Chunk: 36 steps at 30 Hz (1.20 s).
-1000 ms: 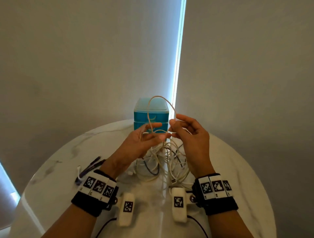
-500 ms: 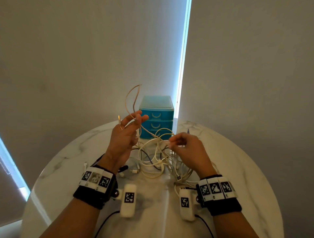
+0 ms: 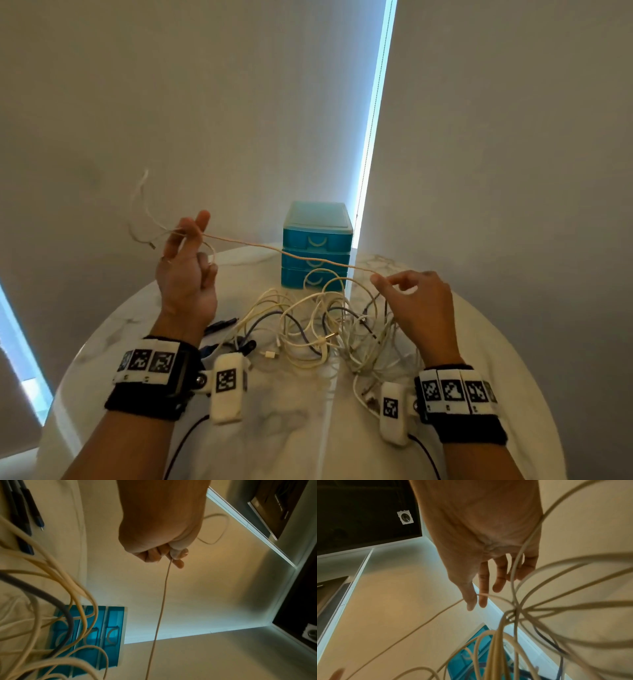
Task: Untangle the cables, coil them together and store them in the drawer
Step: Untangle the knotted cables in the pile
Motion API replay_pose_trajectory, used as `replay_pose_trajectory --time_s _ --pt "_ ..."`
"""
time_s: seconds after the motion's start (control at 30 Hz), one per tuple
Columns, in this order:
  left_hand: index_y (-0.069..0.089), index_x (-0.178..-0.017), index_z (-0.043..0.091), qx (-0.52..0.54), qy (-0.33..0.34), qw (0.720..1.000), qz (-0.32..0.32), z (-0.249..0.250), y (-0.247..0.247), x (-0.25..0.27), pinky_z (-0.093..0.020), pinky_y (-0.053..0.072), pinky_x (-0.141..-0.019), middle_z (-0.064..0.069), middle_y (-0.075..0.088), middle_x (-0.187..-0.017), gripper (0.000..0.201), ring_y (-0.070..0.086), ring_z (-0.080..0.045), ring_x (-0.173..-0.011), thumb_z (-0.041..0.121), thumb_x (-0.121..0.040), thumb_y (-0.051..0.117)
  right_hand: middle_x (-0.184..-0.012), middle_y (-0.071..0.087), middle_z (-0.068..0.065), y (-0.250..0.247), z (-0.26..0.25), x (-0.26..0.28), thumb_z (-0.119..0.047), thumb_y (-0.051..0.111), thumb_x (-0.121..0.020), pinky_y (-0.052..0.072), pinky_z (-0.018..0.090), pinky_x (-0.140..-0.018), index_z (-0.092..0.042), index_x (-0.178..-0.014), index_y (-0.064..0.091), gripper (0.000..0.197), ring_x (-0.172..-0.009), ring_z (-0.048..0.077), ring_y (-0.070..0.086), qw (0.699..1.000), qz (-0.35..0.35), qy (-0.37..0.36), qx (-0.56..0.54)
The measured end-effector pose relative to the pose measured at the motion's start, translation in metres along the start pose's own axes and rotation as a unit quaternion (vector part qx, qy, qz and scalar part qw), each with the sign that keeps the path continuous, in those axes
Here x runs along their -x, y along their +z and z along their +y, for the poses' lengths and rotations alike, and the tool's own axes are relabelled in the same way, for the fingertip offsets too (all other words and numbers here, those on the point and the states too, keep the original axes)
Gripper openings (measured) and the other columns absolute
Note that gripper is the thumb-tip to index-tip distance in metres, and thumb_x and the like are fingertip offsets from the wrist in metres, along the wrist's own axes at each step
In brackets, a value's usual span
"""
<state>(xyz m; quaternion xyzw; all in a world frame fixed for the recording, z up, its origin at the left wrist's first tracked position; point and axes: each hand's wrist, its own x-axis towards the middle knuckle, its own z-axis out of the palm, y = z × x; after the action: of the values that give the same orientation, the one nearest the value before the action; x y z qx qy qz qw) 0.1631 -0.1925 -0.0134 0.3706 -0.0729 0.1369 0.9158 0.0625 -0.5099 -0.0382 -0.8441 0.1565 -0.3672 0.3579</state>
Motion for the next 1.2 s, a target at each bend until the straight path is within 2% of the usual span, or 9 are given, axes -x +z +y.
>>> replay_pose_trajectory --time_s 0.1,0.23,0.37,0.53,0.67,0.83,0.93,1.07,1.2 --pt "0.065 -0.101 0.031 -0.025 0.003 1.000 0.012 -0.002 -0.004 -0.004 -0.015 0.025 -0.038 0.002 0.076 -0.130 0.008 0.029 -0.006 -0.041 0.024 -0.106 0.064 -0.072 0.074 -0.006 -0.003 -0.001 0.002 -0.069 0.073 -0.088 0.058 0.037 -0.076 -0.029 -0.085 0.082 0.041 -0.073 0.012 0.071 1.000 -0.016 0.018 -0.019" --pt "0.073 -0.112 0.022 -0.189 -0.061 0.973 -0.121 -0.007 0.016 0.014 -0.017 0.024 -0.040 -0.004 0.078 -0.105 0.014 0.033 -0.004 -0.046 0.031 -0.106 0.063 -0.064 0.072 -0.009 0.006 -0.022 0.008 -0.063 0.070 -0.093 0.048 0.023 -0.064 -0.031 -0.084 0.084 0.036 -0.064 0.006 0.066 0.996 -0.027 -0.052 -0.063" --pt "0.078 -0.110 0.036 -0.454 -0.082 0.835 -0.300 -0.011 0.047 0.046 -0.022 0.048 -0.059 0.007 0.072 -0.073 0.042 0.057 0.000 -0.058 0.067 -0.100 0.051 -0.072 0.075 -0.014 0.020 -0.036 0.016 -0.067 0.070 -0.087 0.044 0.013 -0.062 -0.030 -0.089 0.086 0.041 -0.069 0.002 0.068 0.988 -0.073 -0.124 -0.055" --pt "0.081 -0.082 0.025 -0.548 -0.050 0.757 -0.352 -0.026 0.062 0.058 -0.007 0.044 -0.051 0.017 0.064 -0.053 0.068 0.059 0.004 -0.052 0.075 -0.098 0.037 -0.076 0.070 -0.016 0.026 -0.038 0.017 -0.051 0.080 -0.090 0.040 0.010 -0.064 -0.025 -0.096 0.086 0.027 -0.068 -0.001 0.064 0.984 -0.086 -0.153 -0.008" --pt "0.083 -0.083 0.028 -0.579 -0.001 0.707 -0.407 -0.037 0.054 0.056 -0.012 0.044 -0.064 0.014 0.073 -0.070 0.048 0.065 0.001 -0.065 0.064 -0.100 0.056 -0.076 0.069 -0.017 0.025 -0.039 0.017 -0.049 0.082 -0.090 0.039 0.009 -0.062 -0.025 -0.095 0.086 0.025 -0.066 0.000 0.062 0.985 -0.071 -0.157 -0.009" --pt "0.072 -0.102 0.031 -0.560 0.017 0.730 -0.392 -0.040 0.047 0.051 -0.018 0.052 -0.074 0.017 0.077 -0.093 0.030 0.072 0.007 -0.085 0.060 -0.097 0.066 -0.076 0.071 -0.015 0.022 -0.040 0.017 -0.049 0.084 -0.087 0.044 0.009 -0.065 -0.026 -0.091 0.085 0.023 -0.072 0.001 0.064 0.986 -0.056 -0.151 -0.046" --pt "0.074 -0.101 0.027 -0.552 0.066 0.729 -0.400 -0.036 0.048 0.052 -0.009 0.049 -0.065 0.022 0.074 -0.078 0.021 0.069 0.009 -0.072 0.047 -0.101 0.067 -0.072 0.069 -0.014 0.023 -0.037 0.017 -0.049 0.085 -0.087 0.045 0.010 -0.063 -0.029 -0.092 0.083 0.020 -0.068 0.002 0.064 0.987 -0.060 -0.144 -0.032" --pt "0.076 -0.095 0.017 -0.443 0.169 0.853 -0.220 -0.020 0.040 0.031 -0.013 0.048 -0.061 0.008 0.075 -0.078 0.018 0.064 0.002 -0.064 0.031 -0.104 0.069 -0.072 0.072 -0.010 0.022 -0.022 0.015 -0.051 0.090 -0.080 0.053 0.021 -0.067 -0.032 -0.099 0.080 0.029 -0.065 0.001 0.067 0.986 -0.152 -0.071 -0.019" --pt "0.067 -0.091 0.021 -0.211 0.166 0.963 0.021 -0.003 0.027 0.007 -0.022 0.038 -0.049 0.011 0.064 -0.068 0.017 0.051 -0.004 -0.057 0.030 -0.104 0.063 -0.083 0.073 -0.010 0.018 0.004 0.008 -0.050 0.091 -0.079 0.060 0.035 -0.082 -0.030 -0.102 0.081 0.032 -0.081 0.007 0.071 0.983 -0.181 0.009 0.020"
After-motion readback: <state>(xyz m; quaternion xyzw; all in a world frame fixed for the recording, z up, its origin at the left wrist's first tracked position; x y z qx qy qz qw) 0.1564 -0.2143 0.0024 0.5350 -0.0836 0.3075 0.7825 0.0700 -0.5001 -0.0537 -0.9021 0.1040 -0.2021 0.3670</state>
